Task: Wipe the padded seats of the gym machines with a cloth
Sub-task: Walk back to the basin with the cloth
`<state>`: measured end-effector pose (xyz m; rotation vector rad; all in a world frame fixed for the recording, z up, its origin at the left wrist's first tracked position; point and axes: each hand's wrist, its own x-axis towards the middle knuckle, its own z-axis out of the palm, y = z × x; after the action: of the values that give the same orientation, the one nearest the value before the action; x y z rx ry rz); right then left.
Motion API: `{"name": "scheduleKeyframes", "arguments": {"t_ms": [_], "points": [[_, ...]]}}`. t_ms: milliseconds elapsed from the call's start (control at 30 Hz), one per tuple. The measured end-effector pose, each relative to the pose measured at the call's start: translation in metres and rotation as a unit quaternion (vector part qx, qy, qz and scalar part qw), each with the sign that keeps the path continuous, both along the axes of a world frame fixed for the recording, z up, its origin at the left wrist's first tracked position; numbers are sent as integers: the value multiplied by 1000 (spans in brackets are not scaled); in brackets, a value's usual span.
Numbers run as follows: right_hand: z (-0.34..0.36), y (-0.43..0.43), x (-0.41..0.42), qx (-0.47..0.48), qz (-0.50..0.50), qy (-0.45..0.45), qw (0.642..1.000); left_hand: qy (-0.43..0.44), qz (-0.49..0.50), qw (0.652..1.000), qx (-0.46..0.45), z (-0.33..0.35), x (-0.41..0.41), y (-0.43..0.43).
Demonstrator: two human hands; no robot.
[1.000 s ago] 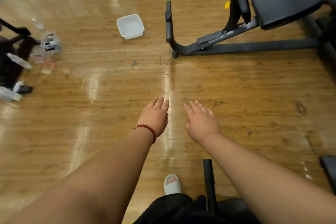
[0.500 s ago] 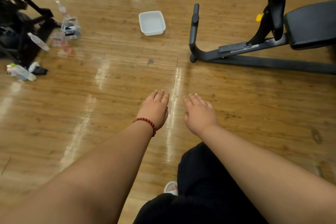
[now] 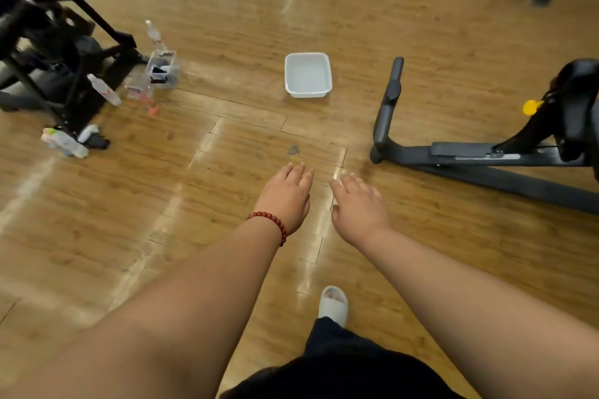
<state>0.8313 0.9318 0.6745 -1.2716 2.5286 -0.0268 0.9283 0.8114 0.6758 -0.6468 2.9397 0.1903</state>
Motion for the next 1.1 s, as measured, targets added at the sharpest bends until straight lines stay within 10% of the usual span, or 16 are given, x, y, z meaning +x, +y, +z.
{"name": "scheduleKeyframes", "arguments": {"t_ms": [333, 1100], "points": [[-7, -151, -100, 21, 40, -18, 999, -15, 67, 997, 38, -18, -87, -143], [-23, -557, -319, 7, -140, -39, 989, -64, -150, 986, -34, -9, -327, -595]]}}
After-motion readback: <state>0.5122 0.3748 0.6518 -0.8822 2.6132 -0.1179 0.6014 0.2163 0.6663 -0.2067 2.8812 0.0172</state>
